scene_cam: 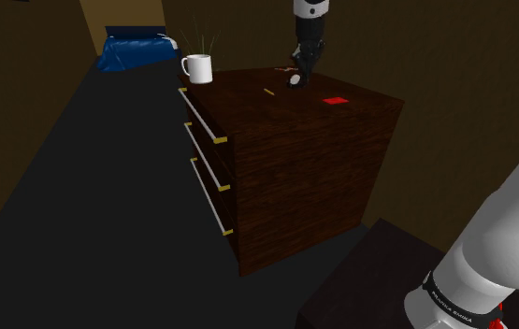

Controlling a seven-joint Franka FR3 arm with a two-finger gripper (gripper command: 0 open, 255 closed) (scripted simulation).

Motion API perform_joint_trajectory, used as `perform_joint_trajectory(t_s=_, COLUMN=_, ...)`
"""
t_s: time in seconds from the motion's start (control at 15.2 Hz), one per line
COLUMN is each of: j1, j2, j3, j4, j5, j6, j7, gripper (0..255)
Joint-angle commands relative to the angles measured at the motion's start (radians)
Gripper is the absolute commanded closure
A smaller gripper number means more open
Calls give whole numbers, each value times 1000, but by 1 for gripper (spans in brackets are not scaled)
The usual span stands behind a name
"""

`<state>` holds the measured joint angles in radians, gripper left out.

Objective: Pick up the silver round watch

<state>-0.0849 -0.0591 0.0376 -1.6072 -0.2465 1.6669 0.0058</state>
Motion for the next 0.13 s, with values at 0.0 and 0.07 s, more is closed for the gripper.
perform_joint_trajectory(t_s=0.0, j1=0, j2=5, j3=0, j4=21, j5=0, j6=-16, j7=-4, gripper=255)
perform_joint_trajectory(t_s=0.07, j1=0, j2=5, j3=0, j4=21, j5=0, j6=-16, j7=-4, gripper=255)
